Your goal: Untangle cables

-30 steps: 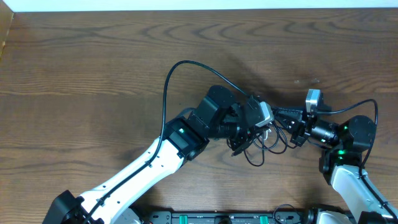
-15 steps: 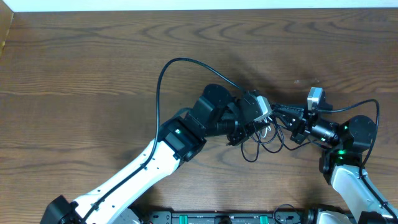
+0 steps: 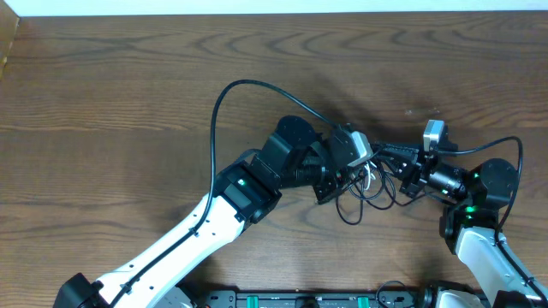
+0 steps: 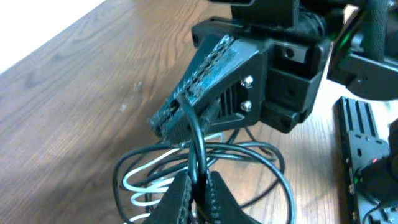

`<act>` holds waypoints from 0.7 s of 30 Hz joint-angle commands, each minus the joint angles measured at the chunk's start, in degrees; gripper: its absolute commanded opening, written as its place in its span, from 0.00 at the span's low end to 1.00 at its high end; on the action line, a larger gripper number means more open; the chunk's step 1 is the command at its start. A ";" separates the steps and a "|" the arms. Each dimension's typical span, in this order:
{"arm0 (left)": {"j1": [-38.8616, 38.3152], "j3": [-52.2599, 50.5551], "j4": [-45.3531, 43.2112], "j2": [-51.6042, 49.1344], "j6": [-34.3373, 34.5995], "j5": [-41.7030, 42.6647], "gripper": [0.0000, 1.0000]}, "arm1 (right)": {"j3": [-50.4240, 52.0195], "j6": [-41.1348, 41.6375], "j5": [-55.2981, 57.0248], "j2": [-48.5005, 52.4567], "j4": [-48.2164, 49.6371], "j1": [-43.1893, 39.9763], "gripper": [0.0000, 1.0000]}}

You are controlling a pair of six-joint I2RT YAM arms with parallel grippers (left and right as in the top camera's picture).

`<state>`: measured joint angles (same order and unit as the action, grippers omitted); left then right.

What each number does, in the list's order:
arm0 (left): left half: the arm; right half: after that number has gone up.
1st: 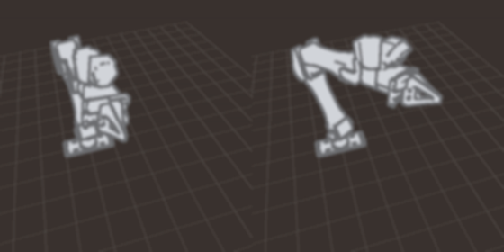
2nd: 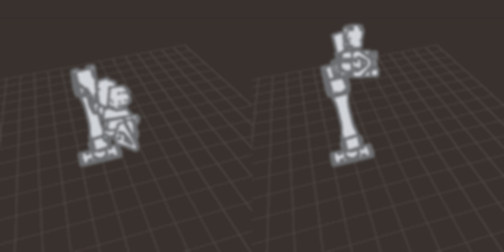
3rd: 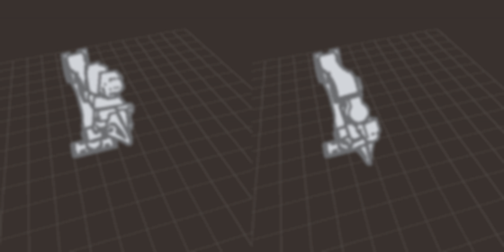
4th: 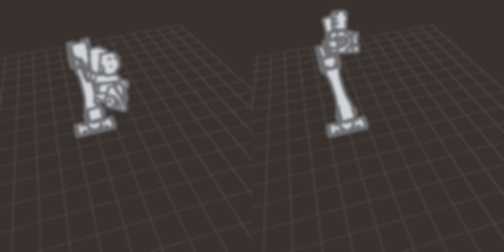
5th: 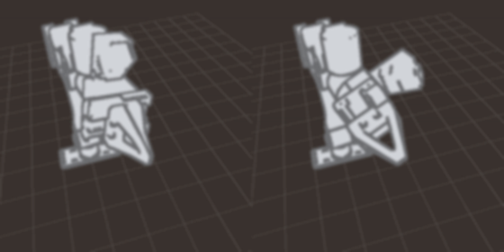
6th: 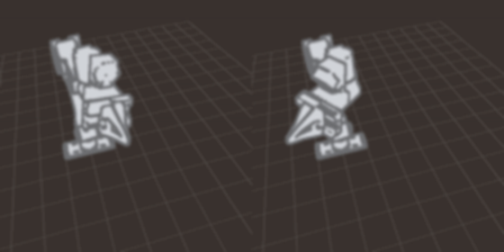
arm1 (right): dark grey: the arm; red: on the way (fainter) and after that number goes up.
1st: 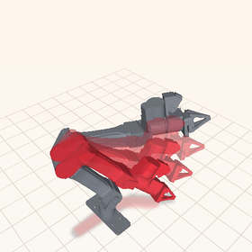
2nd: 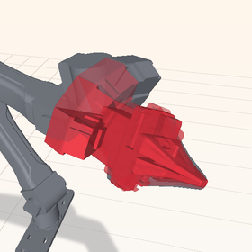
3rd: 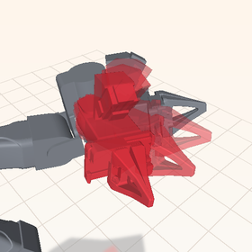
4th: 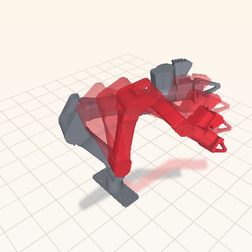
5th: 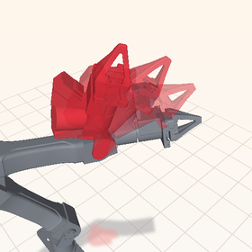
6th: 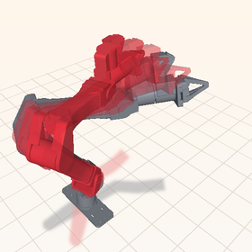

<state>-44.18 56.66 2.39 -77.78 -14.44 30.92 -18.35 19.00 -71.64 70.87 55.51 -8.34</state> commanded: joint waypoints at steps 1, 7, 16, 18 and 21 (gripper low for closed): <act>0.13 1.42 0.52 0.83 0.17 0.11 0.08 | -0.83 0.00 0.79 0.00 0.20 0.02 0.01; 0.13 1.42 0.52 0.83 0.17 0.09 0.08 | -0.83 0.02 0.79 0.00 0.22 0.02 0.01; 1.90 1.42 0.52 2.49 0.20 -4.68 0.07 | -0.83 0.00 0.81 0.02 0.07 0.02 0.01; 2.97 1.42 0.52 3.85 0.20 -4.66 0.07 | -0.83 0.00 0.83 0.02 0.02 0.02 0.01; 4.94 1.42 0.61 6.32 0.20 -4.66 0.08 | -0.83 0.02 1.01 0.02 0.00 0.02 0.01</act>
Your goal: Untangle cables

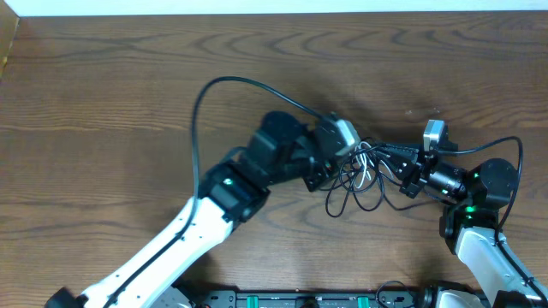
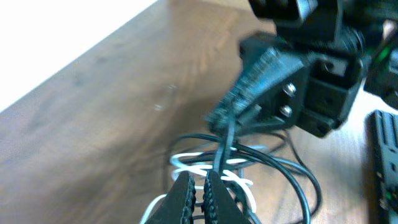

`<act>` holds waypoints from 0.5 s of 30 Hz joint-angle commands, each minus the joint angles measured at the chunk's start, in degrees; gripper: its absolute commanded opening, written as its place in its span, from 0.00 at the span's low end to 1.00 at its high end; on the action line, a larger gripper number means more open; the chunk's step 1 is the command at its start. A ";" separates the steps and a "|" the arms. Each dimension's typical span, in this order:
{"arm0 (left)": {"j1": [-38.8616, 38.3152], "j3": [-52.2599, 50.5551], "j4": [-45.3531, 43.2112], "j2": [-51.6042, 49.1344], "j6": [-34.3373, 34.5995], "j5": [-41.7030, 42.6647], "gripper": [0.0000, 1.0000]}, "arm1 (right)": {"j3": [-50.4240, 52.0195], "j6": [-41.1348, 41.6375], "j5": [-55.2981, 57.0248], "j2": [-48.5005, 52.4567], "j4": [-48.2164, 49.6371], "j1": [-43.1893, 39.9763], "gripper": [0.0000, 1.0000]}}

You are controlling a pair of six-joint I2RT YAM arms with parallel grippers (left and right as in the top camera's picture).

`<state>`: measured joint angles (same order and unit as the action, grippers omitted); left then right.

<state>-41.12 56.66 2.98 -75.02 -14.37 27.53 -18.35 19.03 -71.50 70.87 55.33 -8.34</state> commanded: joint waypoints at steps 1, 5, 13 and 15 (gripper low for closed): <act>2.25 1.42 0.22 4.07 0.13 -1.27 0.07 | -0.83 -0.02 0.87 0.02 0.17 0.02 0.01; 2.75 1.42 2.27 4.74 0.11 -1.27 0.08 | -0.83 -0.02 0.87 0.02 0.20 0.02 0.01; 1.86 1.42 6.86 3.30 0.11 1.49 0.34 | -0.83 -0.02 0.87 0.00 0.22 0.02 0.01; 1.42 1.42 6.84 2.40 0.11 2.67 0.39 | -0.83 -0.02 0.87 0.00 0.22 0.02 0.01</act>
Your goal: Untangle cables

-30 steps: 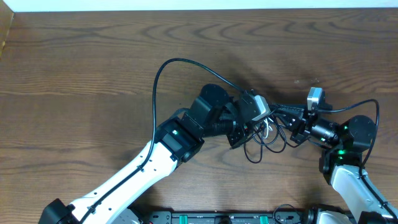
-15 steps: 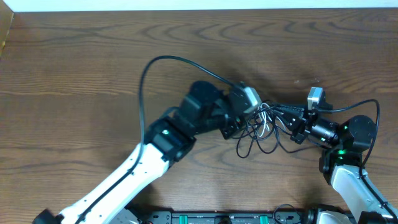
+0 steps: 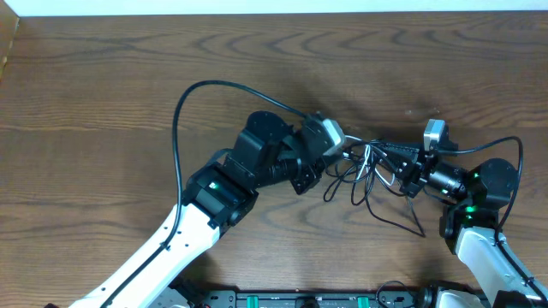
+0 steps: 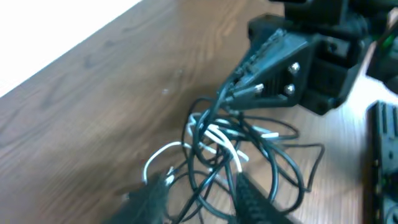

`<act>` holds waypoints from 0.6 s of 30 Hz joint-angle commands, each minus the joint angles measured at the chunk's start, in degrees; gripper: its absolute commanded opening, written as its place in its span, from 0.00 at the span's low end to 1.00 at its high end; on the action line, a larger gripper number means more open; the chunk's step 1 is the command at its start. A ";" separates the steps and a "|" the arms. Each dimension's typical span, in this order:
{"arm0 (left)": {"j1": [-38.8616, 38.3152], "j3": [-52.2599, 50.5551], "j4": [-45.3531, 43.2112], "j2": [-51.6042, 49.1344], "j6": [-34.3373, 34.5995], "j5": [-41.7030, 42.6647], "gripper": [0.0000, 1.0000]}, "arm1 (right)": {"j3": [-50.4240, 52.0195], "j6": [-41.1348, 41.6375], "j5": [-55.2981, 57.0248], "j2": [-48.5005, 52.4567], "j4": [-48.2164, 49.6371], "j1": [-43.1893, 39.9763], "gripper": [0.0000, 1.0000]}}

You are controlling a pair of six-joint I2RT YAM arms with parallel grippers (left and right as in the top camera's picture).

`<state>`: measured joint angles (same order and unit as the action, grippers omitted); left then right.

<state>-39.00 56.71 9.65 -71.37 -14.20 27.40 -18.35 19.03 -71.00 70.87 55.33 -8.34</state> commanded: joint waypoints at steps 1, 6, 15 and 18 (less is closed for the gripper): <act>-0.72 1.38 0.17 -1.60 -0.07 2.80 0.39 | -0.83 -0.02 0.35 0.00 0.24 0.04 0.01; -0.72 1.38 -0.61 -4.83 -0.11 2.75 0.42 | -0.83 -0.02 -0.94 0.00 0.57 0.04 0.01; -0.72 1.38 -7.26 -9.42 -0.09 2.78 0.43 | -0.83 -0.48 -4.46 0.00 0.85 0.04 0.01; -0.72 1.38 -8.50 -9.44 -0.11 2.75 0.43 | -0.83 -0.48 -4.83 0.00 0.85 0.04 0.01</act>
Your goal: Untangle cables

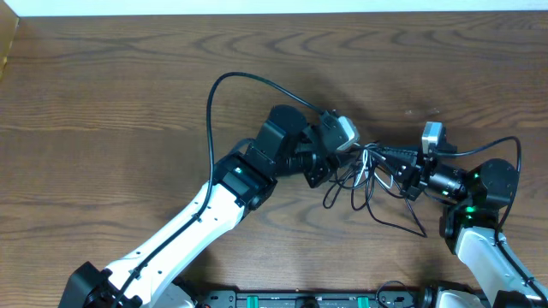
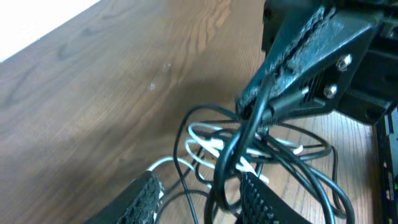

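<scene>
A tangle of black cable and white cable lies mid-table between the two arms. My right gripper is shut on a black strand at the tangle's right edge; in the left wrist view the right gripper pinches that strand, which drops in a thick loop. My left gripper stands open at the tangle's left side. Its fingers straddle thin black loops, with the white cable just beyond them. One black end trails toward the lower right.
The left arm's own black lead arches over the wooden table to the left. A black rail runs along the near edge. The right arm's base sits at the right.
My left gripper, still open, has moved right from just left of the tangle, and its fingers now straddle the cable loops. The right gripper has kept its hold in place.
At first my left gripper was shut on a black strand right beside the right gripper. Then it held that strand further left. After that it stood open left of a looser tangle, one end trailing lower right. Now it is open in the loops.
</scene>
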`<act>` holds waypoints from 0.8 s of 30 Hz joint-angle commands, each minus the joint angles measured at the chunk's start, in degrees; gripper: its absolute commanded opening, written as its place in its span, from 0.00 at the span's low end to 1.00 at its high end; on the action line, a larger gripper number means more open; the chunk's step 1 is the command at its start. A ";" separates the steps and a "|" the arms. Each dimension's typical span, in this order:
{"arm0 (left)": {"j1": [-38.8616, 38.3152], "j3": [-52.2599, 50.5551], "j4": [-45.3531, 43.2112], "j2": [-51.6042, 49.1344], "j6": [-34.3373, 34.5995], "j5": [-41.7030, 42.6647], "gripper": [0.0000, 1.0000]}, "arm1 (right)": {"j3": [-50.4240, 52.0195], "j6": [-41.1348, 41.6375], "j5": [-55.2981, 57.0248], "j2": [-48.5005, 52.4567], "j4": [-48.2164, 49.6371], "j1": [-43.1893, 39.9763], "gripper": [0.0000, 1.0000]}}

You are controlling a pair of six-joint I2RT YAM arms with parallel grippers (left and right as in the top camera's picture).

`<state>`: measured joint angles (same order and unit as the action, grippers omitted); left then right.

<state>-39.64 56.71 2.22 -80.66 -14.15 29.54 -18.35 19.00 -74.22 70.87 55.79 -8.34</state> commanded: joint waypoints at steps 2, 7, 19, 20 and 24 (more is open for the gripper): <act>-0.09 1.38 -1.25 -0.17 -0.15 0.63 0.43 | -0.83 -0.46 -1.62 0.00 0.39 0.04 0.01; -0.09 1.38 -1.01 -0.26 -0.13 0.90 0.08 | -0.83 -0.46 -1.60 0.00 0.37 0.04 0.01; -0.09 1.38 -0.98 -0.26 -0.09 3.10 0.29 | -0.83 -0.48 -1.60 0.00 0.39 0.04 0.01; -0.09 1.38 -1.01 -0.26 -0.11 4.28 0.38 | -0.83 -0.63 -1.62 0.00 0.39 0.04 0.01; -0.09 1.38 -0.81 -0.26 -0.13 8.41 0.57 | -0.83 -0.63 -1.90 0.00 0.39 0.04 0.01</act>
<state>-39.66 56.73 1.43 -80.66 -13.80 33.71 -18.35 18.98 -75.31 70.87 55.79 -8.34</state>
